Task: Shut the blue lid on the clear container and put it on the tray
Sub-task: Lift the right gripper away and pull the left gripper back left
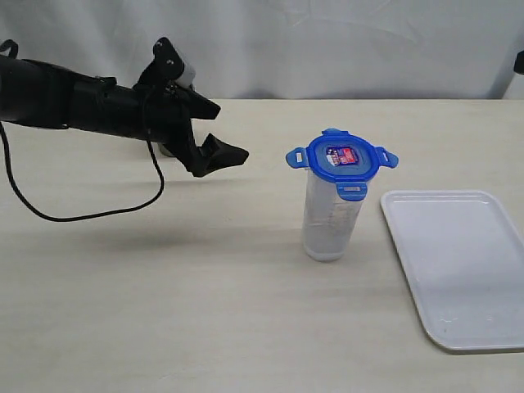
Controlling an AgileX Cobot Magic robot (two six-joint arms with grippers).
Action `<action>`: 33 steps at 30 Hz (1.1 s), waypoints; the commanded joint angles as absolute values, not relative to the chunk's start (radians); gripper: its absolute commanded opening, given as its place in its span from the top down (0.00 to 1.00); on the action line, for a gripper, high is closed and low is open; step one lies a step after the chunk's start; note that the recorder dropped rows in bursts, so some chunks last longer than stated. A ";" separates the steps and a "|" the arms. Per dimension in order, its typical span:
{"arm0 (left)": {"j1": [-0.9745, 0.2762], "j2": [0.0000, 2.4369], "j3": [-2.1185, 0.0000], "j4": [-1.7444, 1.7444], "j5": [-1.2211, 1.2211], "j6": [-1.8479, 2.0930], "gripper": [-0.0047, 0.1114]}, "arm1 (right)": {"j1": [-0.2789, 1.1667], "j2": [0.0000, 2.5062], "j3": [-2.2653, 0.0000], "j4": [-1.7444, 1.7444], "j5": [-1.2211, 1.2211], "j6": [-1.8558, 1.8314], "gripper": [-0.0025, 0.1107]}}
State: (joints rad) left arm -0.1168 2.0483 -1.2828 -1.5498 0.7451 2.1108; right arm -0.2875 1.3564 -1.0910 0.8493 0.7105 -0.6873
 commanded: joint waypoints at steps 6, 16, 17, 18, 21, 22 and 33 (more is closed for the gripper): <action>-0.141 2.042 -1.280 -1.564 0.746 2.112 0.10 | -0.291 1.357 -1.089 0.836 0.701 -0.695 0.94; -0.155 2.042 -1.280 -1.444 0.732 2.022 0.10 | -0.291 1.357 -1.089 0.836 0.701 -0.695 0.94; -0.155 2.042 -1.280 -1.418 0.716 2.012 0.10 | -0.291 1.357 -1.089 0.836 0.701 -0.695 0.94; -0.157 2.039 -1.280 -1.368 0.684 1.987 0.10 | -0.291 1.357 -1.089 0.836 0.701 -0.695 0.94; -0.165 2.037 -1.280 -1.214 0.587 1.860 0.10 | -0.291 1.357 -1.089 0.838 0.701 -0.695 0.94; -0.165 2.037 -1.280 -1.195 0.590 1.838 0.10 | -0.291 1.357 -1.089 0.838 0.701 -0.695 0.94; -0.199 2.004 -1.280 -0.924 0.526 1.534 0.10 | -0.291 1.357 -1.089 0.841 0.701 -0.688 0.94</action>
State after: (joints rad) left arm -0.1969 2.0305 -1.2818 -0.9503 0.5393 1.5919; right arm -0.2875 1.3564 -1.0910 0.8412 0.7105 -0.6878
